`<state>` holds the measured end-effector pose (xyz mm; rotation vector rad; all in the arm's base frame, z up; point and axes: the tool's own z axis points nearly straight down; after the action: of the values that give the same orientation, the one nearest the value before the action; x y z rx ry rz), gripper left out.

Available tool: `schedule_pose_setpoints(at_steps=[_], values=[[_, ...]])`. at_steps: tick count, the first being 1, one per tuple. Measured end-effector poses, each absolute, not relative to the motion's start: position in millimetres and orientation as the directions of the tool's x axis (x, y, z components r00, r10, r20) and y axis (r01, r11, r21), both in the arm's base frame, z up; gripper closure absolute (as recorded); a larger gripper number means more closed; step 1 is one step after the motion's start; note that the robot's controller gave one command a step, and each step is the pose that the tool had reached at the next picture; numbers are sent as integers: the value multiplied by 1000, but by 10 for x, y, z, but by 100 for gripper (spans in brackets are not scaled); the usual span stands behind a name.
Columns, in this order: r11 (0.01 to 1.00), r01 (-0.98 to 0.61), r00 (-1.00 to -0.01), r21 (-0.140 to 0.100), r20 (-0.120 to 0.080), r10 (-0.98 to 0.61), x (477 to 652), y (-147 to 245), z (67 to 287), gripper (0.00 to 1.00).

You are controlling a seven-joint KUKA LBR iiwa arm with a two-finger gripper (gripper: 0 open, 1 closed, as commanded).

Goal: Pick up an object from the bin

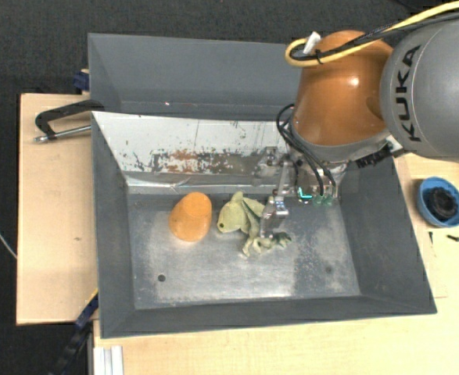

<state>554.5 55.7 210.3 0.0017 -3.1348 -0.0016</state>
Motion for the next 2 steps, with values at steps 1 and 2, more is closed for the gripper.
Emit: schedule_pose_setpoints(at_steps=[1,2], values=[[1000,25,-1000,2,-6,25,5600,536,946,0],[1000,24,-1000,3,-12,24,5613,541,988,100]])
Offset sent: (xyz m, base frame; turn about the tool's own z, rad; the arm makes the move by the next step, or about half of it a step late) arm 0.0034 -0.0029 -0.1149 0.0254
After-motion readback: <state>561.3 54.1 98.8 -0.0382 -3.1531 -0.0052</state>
